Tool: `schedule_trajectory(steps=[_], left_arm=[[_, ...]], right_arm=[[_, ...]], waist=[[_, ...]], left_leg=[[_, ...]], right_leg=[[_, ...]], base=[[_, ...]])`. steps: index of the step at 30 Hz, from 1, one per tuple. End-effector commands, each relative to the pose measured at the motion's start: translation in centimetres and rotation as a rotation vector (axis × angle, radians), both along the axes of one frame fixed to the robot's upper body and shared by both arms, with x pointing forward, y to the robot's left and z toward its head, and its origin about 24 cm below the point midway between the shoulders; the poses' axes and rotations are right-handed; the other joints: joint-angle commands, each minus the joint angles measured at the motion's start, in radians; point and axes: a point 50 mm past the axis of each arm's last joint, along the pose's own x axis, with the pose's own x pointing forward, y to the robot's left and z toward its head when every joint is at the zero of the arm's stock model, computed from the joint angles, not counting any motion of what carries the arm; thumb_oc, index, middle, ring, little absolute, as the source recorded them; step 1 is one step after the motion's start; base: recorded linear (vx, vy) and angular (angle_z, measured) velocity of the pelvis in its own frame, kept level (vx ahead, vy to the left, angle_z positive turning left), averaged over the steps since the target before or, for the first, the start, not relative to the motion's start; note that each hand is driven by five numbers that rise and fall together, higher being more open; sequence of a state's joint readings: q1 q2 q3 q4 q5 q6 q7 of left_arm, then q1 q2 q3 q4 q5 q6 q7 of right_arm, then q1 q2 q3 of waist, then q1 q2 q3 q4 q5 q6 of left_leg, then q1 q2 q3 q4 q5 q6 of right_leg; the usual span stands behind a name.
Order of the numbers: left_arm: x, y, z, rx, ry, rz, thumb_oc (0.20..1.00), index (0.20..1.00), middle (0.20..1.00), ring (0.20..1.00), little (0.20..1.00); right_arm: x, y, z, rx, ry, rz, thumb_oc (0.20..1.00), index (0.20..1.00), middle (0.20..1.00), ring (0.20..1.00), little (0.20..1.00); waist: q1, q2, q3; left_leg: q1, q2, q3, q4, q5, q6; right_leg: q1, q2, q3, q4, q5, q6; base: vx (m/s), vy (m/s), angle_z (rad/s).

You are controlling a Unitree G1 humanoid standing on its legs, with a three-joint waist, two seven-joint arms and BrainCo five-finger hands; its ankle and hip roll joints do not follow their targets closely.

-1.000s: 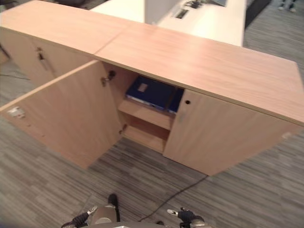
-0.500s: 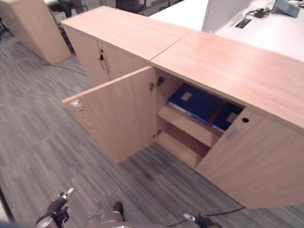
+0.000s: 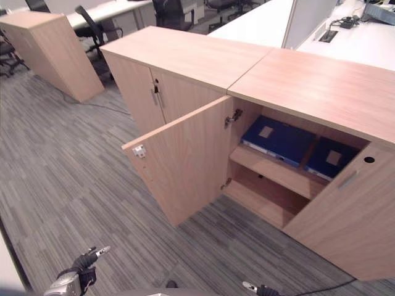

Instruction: Put the empty folder in the office cabinet

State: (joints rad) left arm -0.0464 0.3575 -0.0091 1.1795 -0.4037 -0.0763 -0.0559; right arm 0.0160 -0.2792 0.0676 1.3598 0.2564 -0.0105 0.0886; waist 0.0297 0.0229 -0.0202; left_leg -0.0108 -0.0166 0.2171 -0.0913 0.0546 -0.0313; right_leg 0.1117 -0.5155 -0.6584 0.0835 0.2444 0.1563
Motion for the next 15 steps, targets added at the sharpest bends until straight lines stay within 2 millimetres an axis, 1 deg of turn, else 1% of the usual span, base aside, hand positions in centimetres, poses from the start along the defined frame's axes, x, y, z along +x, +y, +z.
schedule_trajectory(steps=[1,2,3,4,5,6,7,8,10,12,13,14,15], left_arm=[[0.9,1.4,0.7,0.063,0.011,-0.024,1.0,1.0,1.0,1.0,1.0],[1.0,1.7,0.8,0.071,0.015,-0.028,1.0,1.0,1.0,1.0,1.0],[1.2,2.5,1.2,0.094,0.023,-0.04,1.0,1.0,1.0,1.0,1.0],[1.2,2.8,1.4,0.103,0.026,-0.044,1.0,1.0,1.0,1.0,1.0],[1.3,3.3,1.6,0.115,0.029,-0.047,1.0,1.0,1.0,1.0,1.0],[1.5,3.4,1.8,0.12,0.028,-0.047,1.0,1.0,1.0,1.0,1.0],[1.6,3.4,1.8,0.121,0.027,-0.048,1.0,1.0,1.0,1.0,1.0],[2.0,3.7,2.1,0.118,0.005,-0.027,1.0,1.0,1.0,1.0,1.0],[2.2,3.8,2.2,0.105,-0.016,-0.006,1.0,1.0,1.0,1.0,1.0],[3.0,4.2,2.9,0.11,-0.048,0.003,1.0,1.0,1.0,1.0,1.0],[3.7,4.3,3.2,0.113,-0.072,0.001,1.0,1.0,1.0,1.0,1.0],[4.2,4.5,3.6,0.121,-0.094,0.005,1.0,1.0,1.0,1.0,1.0],[4.4,4.6,3.8,0.125,-0.106,0.008,1.0,1.0,1.0,1.0,1.0]], right_arm=[[1.5,0.0,0.2,0.023,-0.035,-0.035,1.0,1.0,1.0,1.0,1.0],[1.6,0.1,0.2,0.028,-0.036,-0.029,1.0,1.0,1.0,1.0,1.0],[1.6,0.2,0.1,0.024,-0.028,-0.008,1.0,1.0,1.0,1.0,1.0],[1.4,0.3,0.1,0.023,-0.019,0.005,1.0,1.0,1.0,1.0,1.0],[1.5,0.3,0.1,0.023,-0.016,0.014,1.0,1.0,1.0,1.0,1.0],[1.8,0.1,0.2,0.013,-0.017,0.015,1.0,1.0,1.0,1.0,1.0],[1.8,0.1,0.2,0.013,-0.018,0.014,1.0,1.0,1.0,1.0,1.0],[1.8,0.2,0.2,0.01,-0.009,0.014,1.0,1.0,1.0,1.0,1.0],[2.5,0.3,0.3,0.015,-0.033,-0.003,1.0,1.0,1.0,1.0,1.0],[3.2,0.5,0.3,0.022,-0.061,-0.016,1.0,1.0,1.0,1.0,1.0],[3.6,0.5,0.4,0.021,-0.078,-0.018,1.0,1.0,1.0,1.0,1.0],[3.8,0.5,0.5,0.02,-0.087,-0.018,1.0,1.0,1.0,1.0,1.0],[4.1,0.5,0.6,0.017,-0.096,-0.02,1.0,1.0,1.0,1.0,1.0]], waist=[[-0.007,0.05,0.015],[-0.007,0.052,0.018],[-0.012,0.051,0.027],[-0.012,0.045,0.028],[-0.008,0.036,0.03],[-0.007,0.031,0.029],[-0.006,0.031,0.031],[-0.009,0.018,0.03],[-0.012,0.007,0.023],[-0.012,-0.013,0.038],[-0.012,-0.023,0.051],[-0.008,-0.029,0.065],[-0.003,-0.03,0.072]], left_leg=[[0.018,0.011,-0.028,0.004,-0.093,0.015],[0.017,0.015,-0.024,0.004,-0.09,0.016],[0.016,0.022,-0.008,0.004,-0.083,0.018],[0.017,0.024,0.002,0.004,-0.081,0.015],[0.022,0.027,0.019,0.004,-0.079,0.01],[0.026,0.033,0.029,0.004,-0.073,0.001],[0.028,0.034,0.029,0.004,-0.073,0.0],[0.044,0.055,0.053,0.004,-0.071,-0.011],[0.065,0.076,0.088,0.016,-0.074,-0.022],[0.016,0.126,0.12,0.177,-0.104,-0.044],[-0.016,0.159,0.134,0.274,-0.093,-0.057],[-0.059,0.202,0.136,0.394,-0.071,-0.069],[-0.093,0.238,0.128,0.487,-0.059,-0.08]], right_leg=[[-0.07,0.061,0.118,0.042,-0.139,0.06],[-0.08,0.085,0.119,0.065,-0.165,0.048],[-0.112,0.172,0.107,0.091,-0.233,0.013],[-0.115,0.215,0.101,0.074,-0.253,0.001],[-0.107,0.246,0.085,0.045,-0.265,-0.007],[-0.087,0.263,0.078,0.012,-0.268,-0.005],[-0.083,0.266,0.078,0.007,-0.266,-0.005],[-0.083,0.31,0.115,-0.029,-0.278,-0.025],[-0.065,0.335,0.121,-0.073,-0.276,-0.03],[-0.049,0.36,0.144,-0.095,-0.286,-0.055],[-0.041,0.367,0.154,-0.101,-0.291,-0.068],[-0.027,0.38,0.165,-0.108,-0.302,-0.088],[-0.017,0.398,0.172,-0.118,-0.314,-0.105]], base=[[0.1,0.112,-0.07],[0.05,0.001,-0.11],[0.03,-0.051,-0.24],[0.04,-0.094,-0.25],[0.04,-0.124,-0.4],[0.03,-0.094,-0.44],[0.08,-0.159,-0.41],[0.12,-0.176,-0.35],[0.11,-0.22,-0.47],[0.03,-0.252,-0.45],[0.02,-0.281,-0.48],[0.02,-0.252,-0.53],[0.03,-0.197,-0.62]])
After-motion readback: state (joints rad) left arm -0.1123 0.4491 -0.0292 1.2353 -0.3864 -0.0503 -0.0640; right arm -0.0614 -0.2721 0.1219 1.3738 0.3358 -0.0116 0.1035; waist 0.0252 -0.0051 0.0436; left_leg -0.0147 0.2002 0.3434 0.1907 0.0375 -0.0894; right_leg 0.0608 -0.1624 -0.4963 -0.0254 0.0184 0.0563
